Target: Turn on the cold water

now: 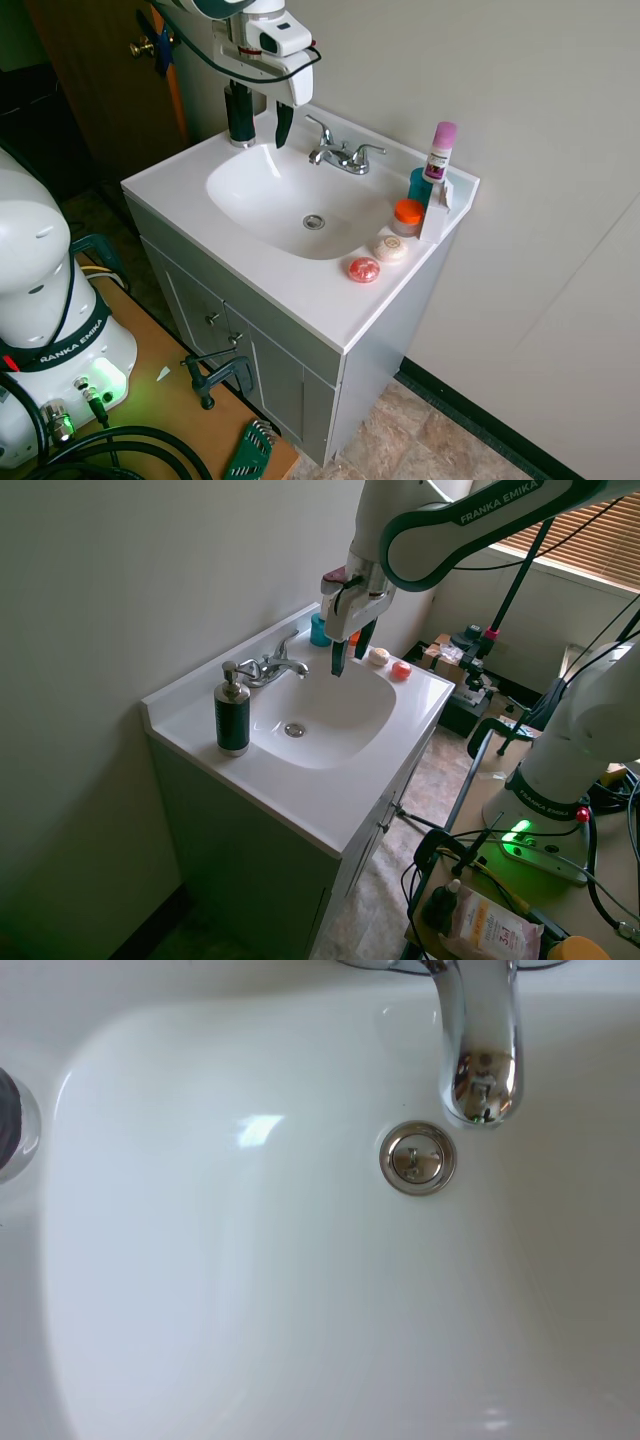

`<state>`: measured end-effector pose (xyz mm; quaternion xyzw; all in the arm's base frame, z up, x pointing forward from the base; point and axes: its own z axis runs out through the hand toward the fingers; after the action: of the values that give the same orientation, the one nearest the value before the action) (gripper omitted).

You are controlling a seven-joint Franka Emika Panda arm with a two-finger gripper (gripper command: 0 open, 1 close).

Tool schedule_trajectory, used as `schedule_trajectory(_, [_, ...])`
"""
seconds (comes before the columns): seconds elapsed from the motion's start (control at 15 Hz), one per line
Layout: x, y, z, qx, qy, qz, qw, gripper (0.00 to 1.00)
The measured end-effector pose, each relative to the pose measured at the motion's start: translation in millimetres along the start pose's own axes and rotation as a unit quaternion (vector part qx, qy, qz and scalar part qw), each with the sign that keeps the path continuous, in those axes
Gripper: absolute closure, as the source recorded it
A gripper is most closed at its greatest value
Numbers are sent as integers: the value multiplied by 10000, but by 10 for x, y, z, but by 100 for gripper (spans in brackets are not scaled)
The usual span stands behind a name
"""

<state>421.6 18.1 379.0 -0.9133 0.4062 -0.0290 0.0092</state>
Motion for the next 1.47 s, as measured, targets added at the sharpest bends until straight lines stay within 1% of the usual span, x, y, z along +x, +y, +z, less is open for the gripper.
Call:
schedule_trajectory(0.13, [-2,2,2,10,-32,29,10000,0])
schedule_trajectory(0.27, [72,50,7,-38,42,90,9999,0])
schedule_trajectory(0.33, [190,105,24,-96,165,183,9997,0])
schedule_trajectory(0.47, [583,194,49,-130,552,398,9976,0])
schedule_trajectory(0.53, [810,182,58,-91,839,520,9951,0])
schedule_trajectory(0.6, [1018,135,84,-52,1138,649,9914,0])
schedule_trajectory(0.73, [1281,-6,199,-78,1609,830,9834,0])
schedule_trajectory(0.87, [1417,-164,307,-52,2008,881,9757,0])
schedule_trajectory(1.0, [1538,-304,416,-42,2288,966,9687,0])
schedule_trajectory(1.13, [1671,-433,514,-24,2395,1025,9655,0])
schedule_trajectory(1.33, [1827,-621,627,60,2482,1028,9632,0])
schedule_trajectory(1.47, [1888,-708,721,34,2496,1027,9629,0])
